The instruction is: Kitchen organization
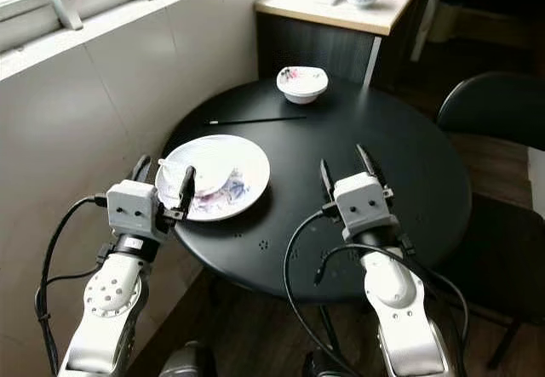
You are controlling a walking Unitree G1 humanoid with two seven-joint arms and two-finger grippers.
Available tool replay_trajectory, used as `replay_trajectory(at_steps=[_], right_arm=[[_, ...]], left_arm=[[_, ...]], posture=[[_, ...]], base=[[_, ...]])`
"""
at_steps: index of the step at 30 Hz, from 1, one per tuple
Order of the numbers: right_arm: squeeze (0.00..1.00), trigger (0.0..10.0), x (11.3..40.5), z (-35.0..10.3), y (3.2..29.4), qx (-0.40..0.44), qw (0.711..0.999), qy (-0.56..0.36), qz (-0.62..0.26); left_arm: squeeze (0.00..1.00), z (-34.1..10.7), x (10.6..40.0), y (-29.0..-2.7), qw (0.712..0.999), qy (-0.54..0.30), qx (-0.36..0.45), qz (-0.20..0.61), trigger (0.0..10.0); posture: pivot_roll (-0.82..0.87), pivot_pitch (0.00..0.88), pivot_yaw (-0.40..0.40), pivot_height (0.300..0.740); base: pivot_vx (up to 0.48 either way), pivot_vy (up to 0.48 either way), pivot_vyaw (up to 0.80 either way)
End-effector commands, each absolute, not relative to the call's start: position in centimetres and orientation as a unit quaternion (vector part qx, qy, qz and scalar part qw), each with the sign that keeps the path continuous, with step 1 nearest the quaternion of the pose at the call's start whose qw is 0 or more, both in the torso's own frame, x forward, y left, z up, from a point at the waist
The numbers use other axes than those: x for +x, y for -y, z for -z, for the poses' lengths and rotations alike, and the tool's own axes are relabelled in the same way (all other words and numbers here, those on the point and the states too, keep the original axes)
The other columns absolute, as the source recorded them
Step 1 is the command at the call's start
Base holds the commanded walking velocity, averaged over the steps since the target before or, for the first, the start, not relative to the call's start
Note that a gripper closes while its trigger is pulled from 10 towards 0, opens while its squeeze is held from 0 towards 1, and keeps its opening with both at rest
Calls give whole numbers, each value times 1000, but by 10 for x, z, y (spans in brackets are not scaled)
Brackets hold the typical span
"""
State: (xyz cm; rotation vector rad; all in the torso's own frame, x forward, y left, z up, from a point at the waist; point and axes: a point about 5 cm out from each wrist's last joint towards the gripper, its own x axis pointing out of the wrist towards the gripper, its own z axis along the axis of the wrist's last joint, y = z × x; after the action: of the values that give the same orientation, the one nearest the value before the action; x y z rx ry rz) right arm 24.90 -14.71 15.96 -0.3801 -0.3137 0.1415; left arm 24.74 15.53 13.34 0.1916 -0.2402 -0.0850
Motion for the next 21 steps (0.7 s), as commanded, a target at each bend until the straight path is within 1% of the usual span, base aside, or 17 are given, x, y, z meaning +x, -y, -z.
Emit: replay_trajectory(at_steps=[1,11,21], right_arm=[[0,10000,251,-160,151,-186,968,154,-59],[0,10000,253,-161,152,-181,970,153,-58],[0,10000,256,-162,153,-176,973,143,-55]], left_arm=[[0,-134,250,-154,987,120,97,43,10000],[0,-134,250,-154,987,120,96,43,10000],[0,-134,250,-154,987,121,96,42,10000]], posture=[[-60,30,-10,675],[-62,32,-10,675],[-61,35,-11,735]], base=[[0,0,0],[0,0,0],[0,0,0]])
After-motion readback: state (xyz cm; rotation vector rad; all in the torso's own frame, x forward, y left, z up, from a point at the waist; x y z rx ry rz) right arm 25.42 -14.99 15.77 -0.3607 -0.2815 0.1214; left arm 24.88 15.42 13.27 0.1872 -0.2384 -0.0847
